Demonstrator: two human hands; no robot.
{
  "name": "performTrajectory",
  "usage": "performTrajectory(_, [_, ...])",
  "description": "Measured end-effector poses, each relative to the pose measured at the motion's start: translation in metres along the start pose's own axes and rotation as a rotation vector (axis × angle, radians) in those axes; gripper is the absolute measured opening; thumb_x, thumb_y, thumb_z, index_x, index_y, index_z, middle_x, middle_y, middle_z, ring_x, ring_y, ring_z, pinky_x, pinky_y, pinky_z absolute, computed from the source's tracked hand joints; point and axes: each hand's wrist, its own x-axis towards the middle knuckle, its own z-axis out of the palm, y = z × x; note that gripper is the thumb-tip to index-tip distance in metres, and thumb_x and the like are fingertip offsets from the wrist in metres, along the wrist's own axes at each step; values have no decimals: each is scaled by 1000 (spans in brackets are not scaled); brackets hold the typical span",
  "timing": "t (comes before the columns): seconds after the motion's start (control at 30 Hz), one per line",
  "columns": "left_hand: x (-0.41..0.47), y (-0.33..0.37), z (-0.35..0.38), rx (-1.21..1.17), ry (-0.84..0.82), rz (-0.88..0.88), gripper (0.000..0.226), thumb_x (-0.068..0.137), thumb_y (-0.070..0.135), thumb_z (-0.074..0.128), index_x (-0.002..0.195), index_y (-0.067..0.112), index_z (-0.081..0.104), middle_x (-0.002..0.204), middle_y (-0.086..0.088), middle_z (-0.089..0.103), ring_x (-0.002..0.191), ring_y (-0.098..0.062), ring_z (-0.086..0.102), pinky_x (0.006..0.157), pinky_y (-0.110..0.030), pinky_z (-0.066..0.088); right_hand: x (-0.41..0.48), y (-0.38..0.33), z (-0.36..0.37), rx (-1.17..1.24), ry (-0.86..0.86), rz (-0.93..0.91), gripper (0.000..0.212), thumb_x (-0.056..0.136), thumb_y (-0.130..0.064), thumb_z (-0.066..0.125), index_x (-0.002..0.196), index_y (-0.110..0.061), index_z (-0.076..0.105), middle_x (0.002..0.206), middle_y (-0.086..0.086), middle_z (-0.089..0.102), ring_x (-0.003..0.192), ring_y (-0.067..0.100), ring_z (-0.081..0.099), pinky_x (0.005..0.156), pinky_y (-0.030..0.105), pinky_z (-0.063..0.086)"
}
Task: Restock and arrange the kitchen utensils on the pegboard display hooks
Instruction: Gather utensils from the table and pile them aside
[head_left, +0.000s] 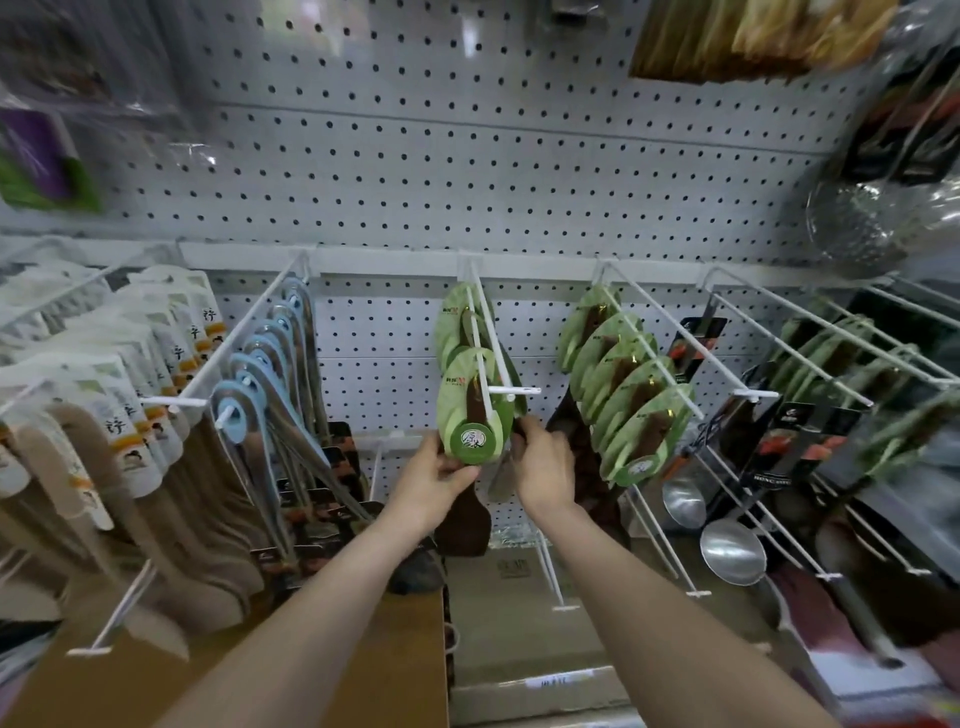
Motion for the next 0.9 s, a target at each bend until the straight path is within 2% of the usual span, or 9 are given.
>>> performTrajectory(0.1, [-2,-4,1,-1,-18,32,38,93,12,61,127,21,45,106,9,61,97,-2,56,88,-22,45,-10,1,-2,0,41,-41,24,101,-17,46,118,-8,60,95,21,65,98,36,51,67,36,32])
performTrajectory(0.2, [-9,-8,1,-14,-52,43,33,96,13,56,124,24,44,107,11,60,101,-2,56,81,-12,41,-23,1,-3,-2,103,-57,23,101,-21,49,114,-10,63,93,17,67,97,34,52,66,36,35])
performTrajectory(0.3, [-16,-13,1,-43,-60,31,24,97,15,53,120,19,48,113,0,64,111,-15,59,95,-26,44,-36,-1,-7,-25,163,-71,18,99,-21,51,107,-11,64,91,13,67,92,33,52,63,34,33])
performTrajectory(0.37, [-21,-14,1,-58,-67,28,20,98,16,52,116,22,47,111,1,65,109,-16,61,101,-35,45,-44,-3,-9,-20,190,-106,17,99,-19,51,106,-10,64,92,12,68,87,33,52,64,33,31])
performTrajectory(0.5, [-26,-12,1,-89,-101,26,15,99,16,50,112,23,49,101,2,67,100,-12,64,101,-34,45,-58,-6,-17,21,183,-122,23,101,-22,49,114,-10,63,99,12,69,92,34,54,70,38,39])
performTrajectory(0.6, [-30,-12,-1,-120,-112,29,16,99,15,49,110,26,50,100,0,67,98,-10,64,100,-31,44,-65,-9,-28,32,143,-129,27,102,-24,49,121,-11,61,102,14,69,96,35,57,73,40,43])
performTrajectory(0.67, [-32,-10,0,-145,-119,35,17,99,14,48,113,24,50,98,0,66,94,-9,63,97,-29,45,-65,-10,-36,41,76,-140,24,101,-25,47,116,-12,62,98,15,69,93,37,60,73,42,48])
performTrajectory(0.77, [-36,-9,2,-160,-129,34,17,100,14,47,115,22,50,99,-3,66,93,-10,62,87,-23,46,-64,-15,-44,126,-76,-129,17,99,-25,45,96,-13,57,85,11,69,85,37,63,74,47,50])
performTrajectory(0.9, [-37,-9,3,-200,-139,30,19,100,10,47,116,18,51,97,-1,66,91,-12,61,82,-18,47,-63,-22,-45,117,-160,-100,16,98,-19,48,99,-9,60,95,13,70,94,37,63,77,42,49])
